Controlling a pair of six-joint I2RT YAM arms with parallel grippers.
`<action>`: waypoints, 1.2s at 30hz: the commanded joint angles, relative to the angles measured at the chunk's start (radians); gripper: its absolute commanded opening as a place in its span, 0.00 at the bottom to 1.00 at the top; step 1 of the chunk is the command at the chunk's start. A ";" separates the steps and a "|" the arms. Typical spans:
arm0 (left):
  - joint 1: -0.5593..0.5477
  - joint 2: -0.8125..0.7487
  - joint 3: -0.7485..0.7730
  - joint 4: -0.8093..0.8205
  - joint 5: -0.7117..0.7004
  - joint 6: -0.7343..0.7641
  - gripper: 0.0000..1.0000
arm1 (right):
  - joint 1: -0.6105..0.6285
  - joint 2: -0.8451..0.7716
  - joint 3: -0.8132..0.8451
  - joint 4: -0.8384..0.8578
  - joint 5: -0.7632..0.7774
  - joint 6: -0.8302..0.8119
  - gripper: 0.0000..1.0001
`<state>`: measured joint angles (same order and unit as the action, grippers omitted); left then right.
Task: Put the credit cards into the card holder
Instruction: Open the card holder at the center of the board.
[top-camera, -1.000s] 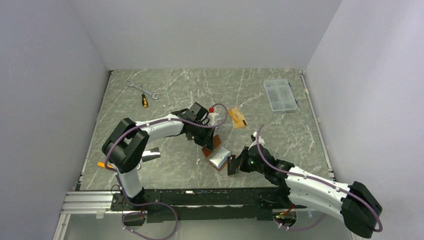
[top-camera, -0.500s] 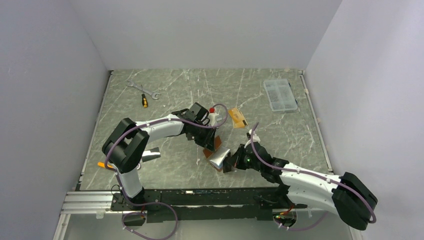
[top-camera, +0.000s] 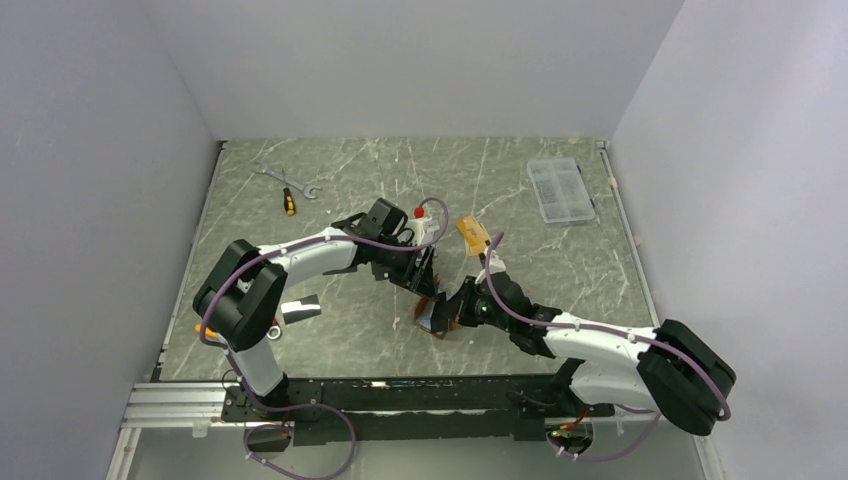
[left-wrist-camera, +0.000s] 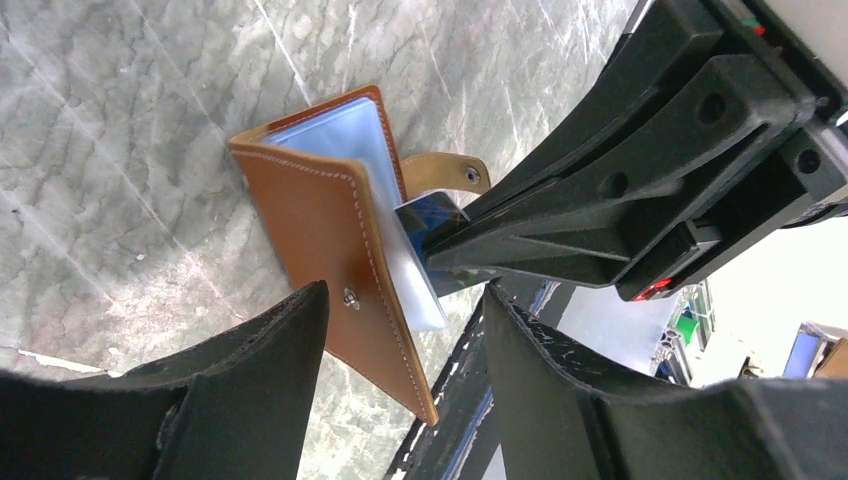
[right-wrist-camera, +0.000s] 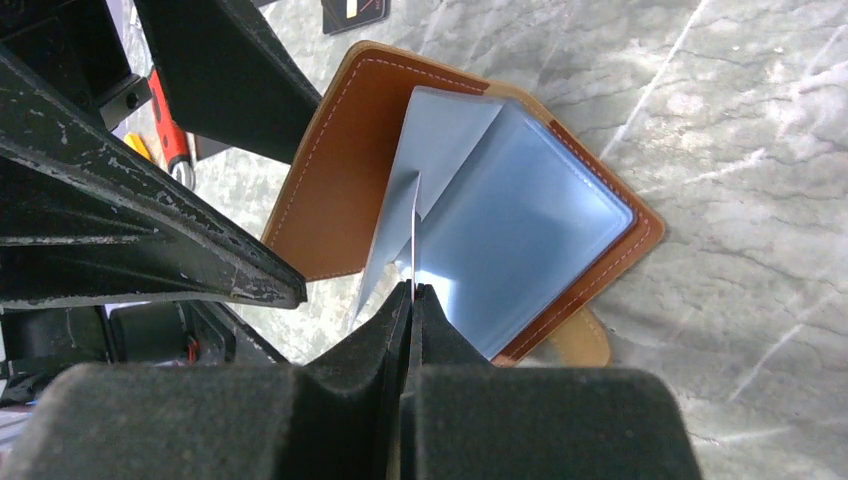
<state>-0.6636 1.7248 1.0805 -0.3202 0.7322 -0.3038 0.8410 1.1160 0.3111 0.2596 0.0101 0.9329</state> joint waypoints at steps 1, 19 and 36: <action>-0.001 -0.015 0.007 0.007 -0.007 0.015 0.63 | -0.003 0.042 0.049 0.104 -0.035 -0.020 0.00; 0.091 0.050 0.044 -0.086 -0.059 0.056 0.60 | -0.002 0.113 0.093 0.174 -0.099 -0.026 0.00; 0.139 0.094 0.079 -0.228 -0.064 0.162 0.49 | -0.005 0.121 0.100 0.122 -0.108 -0.040 0.00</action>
<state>-0.5396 1.8156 1.1301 -0.5175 0.6571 -0.1825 0.8410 1.2804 0.3916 0.3824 -0.1059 0.9154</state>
